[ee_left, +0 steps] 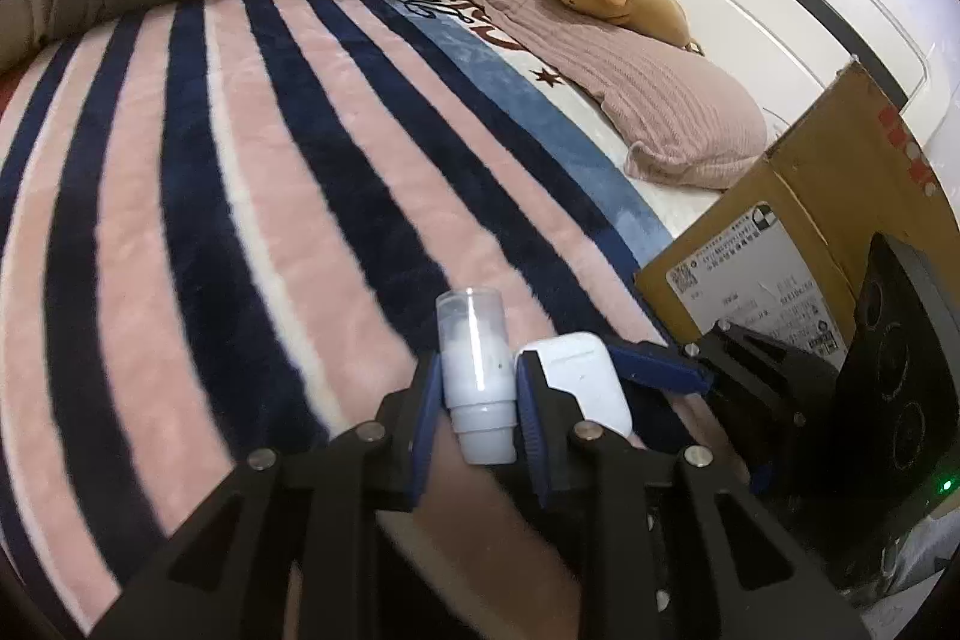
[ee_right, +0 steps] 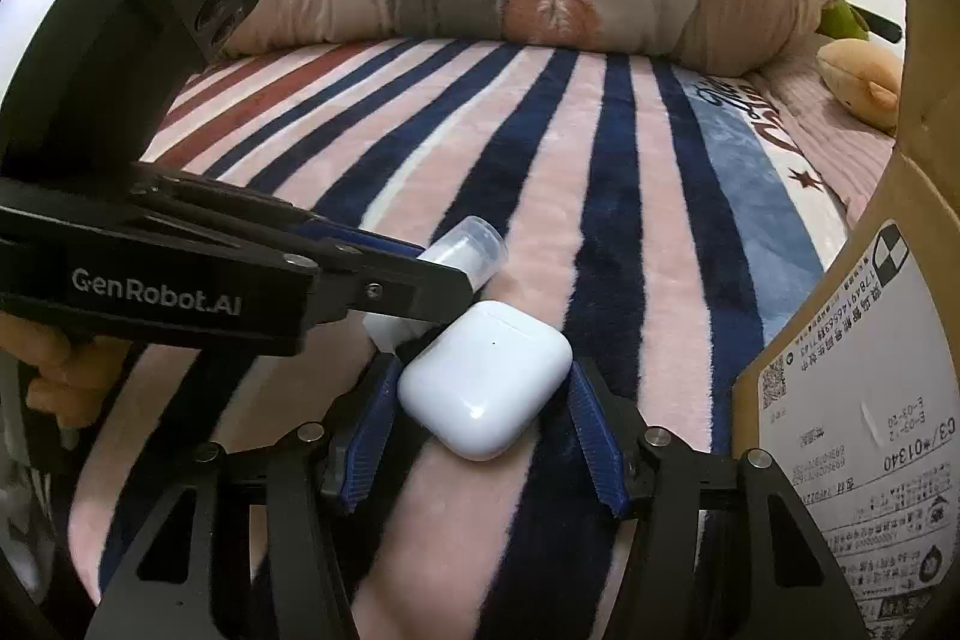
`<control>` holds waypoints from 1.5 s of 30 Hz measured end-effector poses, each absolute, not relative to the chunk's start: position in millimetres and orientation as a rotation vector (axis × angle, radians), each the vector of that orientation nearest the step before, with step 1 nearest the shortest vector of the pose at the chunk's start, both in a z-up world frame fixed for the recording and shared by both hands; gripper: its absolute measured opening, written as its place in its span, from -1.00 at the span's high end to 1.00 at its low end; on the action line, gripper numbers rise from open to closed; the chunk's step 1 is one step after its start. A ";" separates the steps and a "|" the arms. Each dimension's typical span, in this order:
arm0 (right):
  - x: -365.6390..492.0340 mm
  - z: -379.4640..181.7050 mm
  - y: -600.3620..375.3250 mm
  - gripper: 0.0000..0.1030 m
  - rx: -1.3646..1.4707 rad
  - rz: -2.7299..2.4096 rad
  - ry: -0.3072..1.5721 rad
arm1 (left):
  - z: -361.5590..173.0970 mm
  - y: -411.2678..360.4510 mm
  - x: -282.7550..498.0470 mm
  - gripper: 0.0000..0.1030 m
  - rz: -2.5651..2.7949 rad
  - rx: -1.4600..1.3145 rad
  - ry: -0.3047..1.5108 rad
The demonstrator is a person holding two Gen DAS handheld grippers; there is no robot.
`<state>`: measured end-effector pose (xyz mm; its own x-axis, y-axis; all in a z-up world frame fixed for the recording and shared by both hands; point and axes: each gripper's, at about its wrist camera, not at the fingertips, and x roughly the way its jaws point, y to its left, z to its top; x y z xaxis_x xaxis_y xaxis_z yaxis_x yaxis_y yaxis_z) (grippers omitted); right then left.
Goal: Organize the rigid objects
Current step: 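Grasp the small white bottle with the left gripper while the right gripper grasps the earbuds case, then carry the white bottle and earbuds case into the box and open both grippers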
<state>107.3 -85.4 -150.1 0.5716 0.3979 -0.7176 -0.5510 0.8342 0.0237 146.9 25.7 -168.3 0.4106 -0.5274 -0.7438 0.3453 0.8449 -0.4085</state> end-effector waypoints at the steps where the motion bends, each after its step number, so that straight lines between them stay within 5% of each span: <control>1: 105.7 -149.1 -84.8 -0.04 -0.218 0.566 0.782 | -166.3 28.4 143.0 0.56 -0.546 -0.193 1.009; 19: 68.5 -149.8 -71.8 -0.19 -0.177 0.708 0.826 | -172.0 62.2 98.8 0.46 -0.457 -0.214 1.058; 29: 57.3 -144.6 -62.6 -0.02 -0.248 0.635 0.769 | -159.9 57.9 88.0 0.59 -0.405 -0.141 1.011; 45: -2.4 -5.1 -122.2 -0.02 -0.207 0.733 0.511 | -2.8 24.0 33.2 0.59 -0.416 -0.053 0.759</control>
<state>-2.4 -122.2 -5.1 0.6279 0.5855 -0.5128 -0.6841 0.7294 -0.0048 33.2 24.0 -2.8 0.6479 -0.3849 -0.6573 0.3472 0.9173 -0.1949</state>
